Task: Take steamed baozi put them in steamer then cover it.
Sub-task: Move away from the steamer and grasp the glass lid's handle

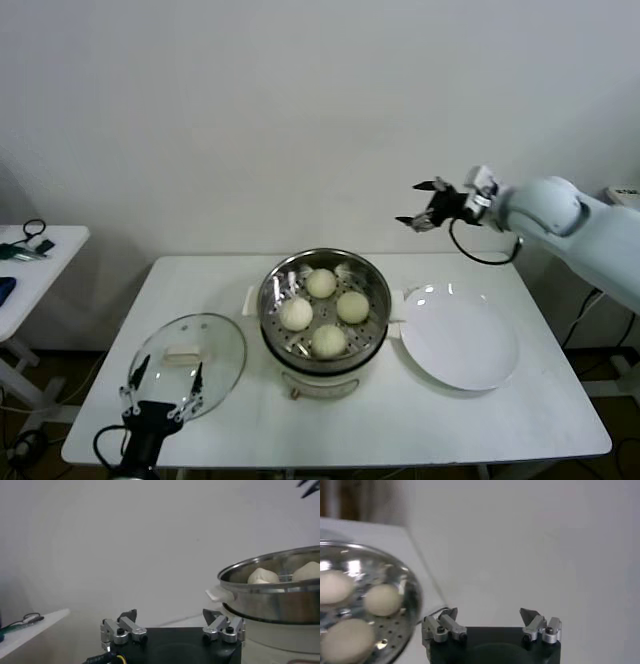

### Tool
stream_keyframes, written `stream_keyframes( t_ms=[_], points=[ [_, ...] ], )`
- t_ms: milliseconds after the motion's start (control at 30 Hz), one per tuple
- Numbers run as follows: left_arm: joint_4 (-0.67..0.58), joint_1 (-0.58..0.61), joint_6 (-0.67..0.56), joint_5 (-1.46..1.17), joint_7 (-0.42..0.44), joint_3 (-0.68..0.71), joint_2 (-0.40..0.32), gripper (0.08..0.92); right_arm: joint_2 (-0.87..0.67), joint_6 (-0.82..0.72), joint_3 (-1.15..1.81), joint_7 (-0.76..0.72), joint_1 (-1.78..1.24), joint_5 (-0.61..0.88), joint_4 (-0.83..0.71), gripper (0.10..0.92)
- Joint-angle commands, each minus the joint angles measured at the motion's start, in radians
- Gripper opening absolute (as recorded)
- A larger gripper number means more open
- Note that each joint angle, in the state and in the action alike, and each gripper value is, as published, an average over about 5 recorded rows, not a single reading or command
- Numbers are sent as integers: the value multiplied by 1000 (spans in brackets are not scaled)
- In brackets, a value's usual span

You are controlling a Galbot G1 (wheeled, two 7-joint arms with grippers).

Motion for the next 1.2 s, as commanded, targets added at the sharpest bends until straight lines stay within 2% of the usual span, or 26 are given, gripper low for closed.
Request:
stream_keyframes(
  t_ms=[33, 167, 300, 467, 700, 800, 900, 1000, 1100, 1200],
  points=[
    [-4, -22, 3, -27, 2, -10, 13, 823, -113, 199, 1067, 204, -1075, -82, 46, 823],
    [10, -49, 0, -24, -2, -5, 25, 823, 32, 318, 1337, 174, -1351, -150, 40, 823],
    [23, -70, -8, -22, -10, -10, 40, 823, 188, 458, 1455, 130, -1522, -193, 18, 823],
    [53, -95, -35, -7, -22, -18, 52, 823, 353, 570, 1474, 100, -1654, -200, 3, 823],
    [115, -112, -119, 72, -53, -30, 69, 823, 481, 650, 1435, 96, -1690, -224, -8, 823],
    [162, -127, -165, 221, -133, -46, 90, 823, 521, 659, 1421, 105, -1694, -246, -9, 823],
    [211, -139, -191, 507, -301, -58, 115, 823, 557, 676, 1406, 117, -1697, -272, -7, 823],
    [249, -133, -154, 811, -453, -53, 136, 823, 585, 683, 1398, 126, -1702, -292, -5, 823],
    [286, -121, -78, 1005, -512, -33, 146, 823, 603, 683, 1395, 128, -1710, -300, -6, 823],
    [332, -123, -21, 1137, -502, -16, 141, 823, 613, 686, 1396, 128, -1715, -302, -9, 823]
  ],
)
